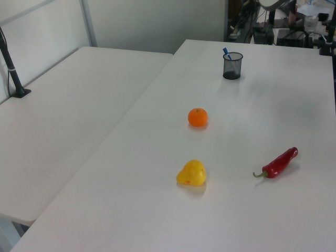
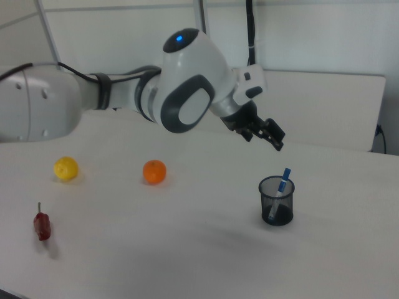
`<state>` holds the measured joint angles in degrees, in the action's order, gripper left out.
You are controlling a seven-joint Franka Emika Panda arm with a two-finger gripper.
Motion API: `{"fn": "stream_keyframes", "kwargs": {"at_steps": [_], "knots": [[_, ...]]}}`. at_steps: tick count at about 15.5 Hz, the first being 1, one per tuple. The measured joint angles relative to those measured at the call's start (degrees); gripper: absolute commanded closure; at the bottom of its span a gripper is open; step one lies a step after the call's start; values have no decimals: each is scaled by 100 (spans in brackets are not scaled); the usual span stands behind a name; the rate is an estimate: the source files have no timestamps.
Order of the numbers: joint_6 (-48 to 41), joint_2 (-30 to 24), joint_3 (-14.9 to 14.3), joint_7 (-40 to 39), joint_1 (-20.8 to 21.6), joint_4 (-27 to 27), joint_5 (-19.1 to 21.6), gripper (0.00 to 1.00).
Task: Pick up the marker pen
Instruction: 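Move the open gripper over the black mesh pen cup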
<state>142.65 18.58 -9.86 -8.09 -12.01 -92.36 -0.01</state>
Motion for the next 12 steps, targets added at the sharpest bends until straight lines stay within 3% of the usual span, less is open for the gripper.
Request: {"fn": "stream_keyframes", "kwargs": {"at_steps": [6,10,12], "knots": [[917,748,-11,386,-17,227,0,0],[1502,1086,-11,617,-34,234,0,7],[1697,1207,-11,645,-35,241,0,16]]}}
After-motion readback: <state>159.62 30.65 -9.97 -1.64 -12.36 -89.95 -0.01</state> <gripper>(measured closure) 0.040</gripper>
